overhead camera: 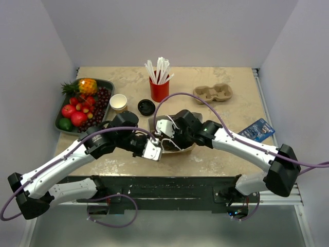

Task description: Pack the takeout coffee

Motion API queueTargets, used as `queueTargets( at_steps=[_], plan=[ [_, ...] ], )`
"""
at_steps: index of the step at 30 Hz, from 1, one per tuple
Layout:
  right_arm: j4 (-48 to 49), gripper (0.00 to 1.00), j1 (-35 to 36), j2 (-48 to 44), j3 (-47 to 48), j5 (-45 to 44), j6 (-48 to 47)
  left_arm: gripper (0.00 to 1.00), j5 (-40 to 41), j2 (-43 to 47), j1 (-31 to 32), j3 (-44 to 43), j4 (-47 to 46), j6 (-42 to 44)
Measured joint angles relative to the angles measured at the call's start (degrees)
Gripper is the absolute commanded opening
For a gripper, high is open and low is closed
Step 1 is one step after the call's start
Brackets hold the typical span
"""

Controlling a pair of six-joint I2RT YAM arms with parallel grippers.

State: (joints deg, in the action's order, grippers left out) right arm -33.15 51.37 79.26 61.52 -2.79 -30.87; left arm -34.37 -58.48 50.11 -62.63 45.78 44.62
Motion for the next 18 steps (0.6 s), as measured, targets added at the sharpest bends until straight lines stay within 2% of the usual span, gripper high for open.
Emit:
queueTargets(
  at_steps=[7, 11, 18],
  plan=[
    [0.7, 0.21, 1.4, -5.5, -4.5, 1.6, -5.0, 0.00, 2.8, 0.3, 5.4, 0.0, -2.0, 0.2],
    [-0.3, 0.20, 2.0, -7.5, -4.8, 2.3, -6.6, 0.00, 5.4, 2.2, 7.7, 0.9, -2.3, 2.1],
    [-0.2, 0.19, 6.1, -9.9, -7.8, 1.5, -8.3, 0.00, 9.3, 7.3, 14.8, 7.7, -4.0, 6.2]
  ],
)
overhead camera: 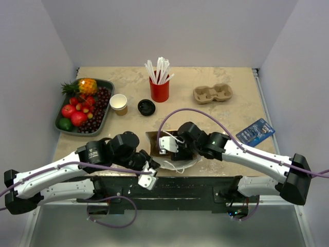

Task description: Pack the takeout coffee

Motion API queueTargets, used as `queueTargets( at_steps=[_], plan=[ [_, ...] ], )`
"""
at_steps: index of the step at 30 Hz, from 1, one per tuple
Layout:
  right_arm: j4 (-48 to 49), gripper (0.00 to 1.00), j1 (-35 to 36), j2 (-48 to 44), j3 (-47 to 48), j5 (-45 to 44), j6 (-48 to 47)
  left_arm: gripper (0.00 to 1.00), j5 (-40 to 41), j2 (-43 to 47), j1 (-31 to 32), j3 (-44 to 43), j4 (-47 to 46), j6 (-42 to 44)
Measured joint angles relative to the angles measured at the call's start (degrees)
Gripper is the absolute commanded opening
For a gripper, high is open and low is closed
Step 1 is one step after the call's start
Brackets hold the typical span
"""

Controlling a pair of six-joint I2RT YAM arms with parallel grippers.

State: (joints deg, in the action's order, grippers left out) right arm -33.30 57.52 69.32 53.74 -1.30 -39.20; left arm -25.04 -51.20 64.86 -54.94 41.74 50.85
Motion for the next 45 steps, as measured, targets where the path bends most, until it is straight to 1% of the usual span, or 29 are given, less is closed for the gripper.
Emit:
queueTargets(
  at_steps=[4, 7, 16, 18, 20, 22, 25, 29, 31, 32, 35, 37, 40, 42, 45],
  plan=[
    [0.8, 0.18, 1.6, -0.5, -0.8, -1.2, -0.2, 0.00, 2.1, 2.6, 2.7, 2.8, -1.4, 3.7],
    [0.7, 0.18, 2.6, -0.9, -1.0, -2.3, 0.2, 0.00, 3.0, 4.0, 3.7, 4.0, -1.6, 5.6],
    [0.7, 0.18, 3.7, -1.0, -1.3, -4.8, 0.2, 0.00, 3.6, 3.0, 4.2, 4.0, -2.1, 7.0],
    [0.6, 0.22, 3.8, -0.6, -1.3, -5.4, 0.2, 0.00, 4.0, 3.0, 4.2, 4.0, -2.1, 7.1],
    [0.7, 0.28, 4.0, 0.0, -1.2, -5.9, 0.2, 0.00, 4.3, 3.0, 4.2, 4.0, -2.1, 7.1],
    [0.6, 0.32, 4.0, 0.1, -1.2, -6.4, 0.2, 0.00, 4.5, 3.1, 4.2, 4.0, -2.1, 7.0],
    [0.2, 0.40, 4.0, 0.1, -1.0, -6.6, 0.2, 0.00, 4.6, 3.1, 4.2, 4.0, -2.2, 7.0],
    [-1.2, 0.59, 4.0, 0.0, -0.2, -6.2, 0.3, 0.00, 5.0, 3.1, 4.2, 4.0, -2.2, 7.0],
    [-1.9, 0.64, 4.0, -0.5, 0.0, -5.4, 0.3, 0.00, 5.0, 3.1, 4.2, 4.0, -2.2, 7.1],
    [-2.2, 0.68, 4.0, -1.0, 0.0, -5.0, 0.3, 0.00, 5.0, 3.1, 4.2, 4.0, -2.2, 7.1],
    [-3.4, 0.73, 3.9, -3.6, 0.0, -2.7, 0.2, 0.00, 5.2, 3.1, 4.2, 4.0, -2.3, 7.1],
    [-3.6, 0.75, 4.0, -5.8, 0.0, -0.2, 0.5, 0.00, 5.6, 3.1, 4.2, 4.0, -2.3, 7.1],
    [-3.7, 0.76, 4.0, -7.8, 0.0, 2.8, 0.6, 0.00, 6.4, 2.6, 4.2, 4.0, -2.3, 7.1],
    [-3.8, 0.73, 4.1, -7.9, 0.0, 4.0, 0.5, 0.00, 6.5, 2.4, 4.2, 4.0, -2.3, 7.1],
    [-3.8, 0.68, 4.1, -7.3, 0.0, 5.0, -0.1, 0.00, 6.7, 2.2, 4.2, 4.0, -2.3, 7.0]
  ],
)
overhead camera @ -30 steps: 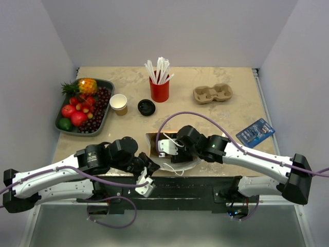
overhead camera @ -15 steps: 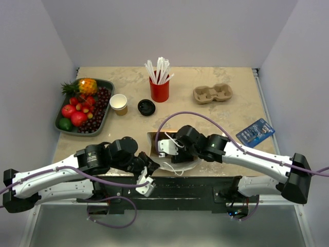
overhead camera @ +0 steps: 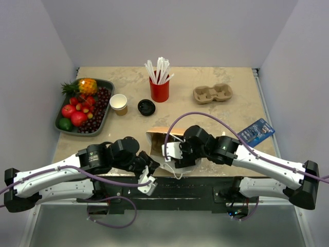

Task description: Pack the takeout coffee

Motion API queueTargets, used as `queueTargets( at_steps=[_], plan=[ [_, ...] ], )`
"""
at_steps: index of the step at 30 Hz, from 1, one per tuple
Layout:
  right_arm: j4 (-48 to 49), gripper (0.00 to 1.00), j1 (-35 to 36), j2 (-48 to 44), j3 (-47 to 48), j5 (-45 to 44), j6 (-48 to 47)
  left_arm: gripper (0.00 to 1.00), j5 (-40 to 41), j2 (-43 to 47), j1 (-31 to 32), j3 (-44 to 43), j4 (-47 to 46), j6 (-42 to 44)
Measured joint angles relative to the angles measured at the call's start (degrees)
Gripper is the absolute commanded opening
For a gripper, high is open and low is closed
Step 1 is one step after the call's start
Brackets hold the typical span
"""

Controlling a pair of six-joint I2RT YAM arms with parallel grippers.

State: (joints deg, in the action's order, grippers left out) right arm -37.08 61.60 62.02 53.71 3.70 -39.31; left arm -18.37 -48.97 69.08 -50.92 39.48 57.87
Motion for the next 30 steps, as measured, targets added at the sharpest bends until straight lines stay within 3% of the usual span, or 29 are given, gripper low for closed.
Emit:
queueTargets(
  at_steps=[7, 16, 30],
  plan=[
    [-0.2, 0.59, 0.0, 2.9, 0.7, -2.2, -1.5, 0.00, 0.3, -0.2, 0.0, 0.0, 0.0, -0.2],
    [-1.2, 0.57, 0.1, 7.1, 2.8, -10.0, -1.9, 0.00, 1.4, -0.6, 0.0, 0.0, 0.0, -0.2],
    [0.8, 0.58, 0.4, 10.8, 3.3, -14.1, -1.6, 0.00, 3.3, -0.9, 0.0, 0.2, 0.0, -0.1]
  ],
)
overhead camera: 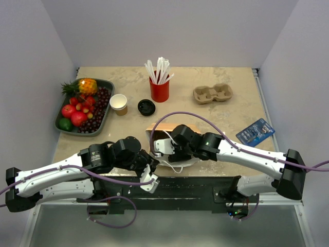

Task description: Pack the takeout coffee

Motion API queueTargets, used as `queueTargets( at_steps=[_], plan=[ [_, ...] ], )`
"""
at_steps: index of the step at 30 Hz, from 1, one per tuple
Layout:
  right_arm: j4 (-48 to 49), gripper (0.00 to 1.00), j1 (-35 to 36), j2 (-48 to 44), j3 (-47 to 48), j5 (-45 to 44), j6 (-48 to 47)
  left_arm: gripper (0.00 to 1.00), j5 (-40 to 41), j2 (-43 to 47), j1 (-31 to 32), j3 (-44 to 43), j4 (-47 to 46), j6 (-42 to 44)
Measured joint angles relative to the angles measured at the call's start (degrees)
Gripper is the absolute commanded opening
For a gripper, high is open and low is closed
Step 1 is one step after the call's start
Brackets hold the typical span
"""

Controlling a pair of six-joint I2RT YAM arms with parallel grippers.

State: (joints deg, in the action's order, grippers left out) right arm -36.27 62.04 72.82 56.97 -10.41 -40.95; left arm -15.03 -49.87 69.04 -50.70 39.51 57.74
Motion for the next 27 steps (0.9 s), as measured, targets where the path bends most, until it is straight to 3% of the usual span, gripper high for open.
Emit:
queueTargets(
  at_steps=[3, 6, 20, 27],
  plan=[
    [0.8, 0.58, 0.2, 0.8, 0.0, -0.7, 0.0, 0.00, 0.5, 0.0, 0.0, 0.0, 0.0, 0.0],
    [1.1, 0.51, 0.2, 1.1, 0.0, -0.9, 0.0, 0.00, 0.7, 0.0, 0.0, 0.0, 0.1, -0.1],
    [0.4, 0.51, 0.1, 1.4, 0.7, -3.8, 0.4, 0.00, 2.1, 0.0, 0.0, 0.0, 0.4, -0.1],
    [2.7, 0.50, -0.6, -3.0, -1.6, -3.9, -2.2, 0.00, 1.6, 0.8, 0.0, 0.0, 0.4, -0.5]
  ],
)
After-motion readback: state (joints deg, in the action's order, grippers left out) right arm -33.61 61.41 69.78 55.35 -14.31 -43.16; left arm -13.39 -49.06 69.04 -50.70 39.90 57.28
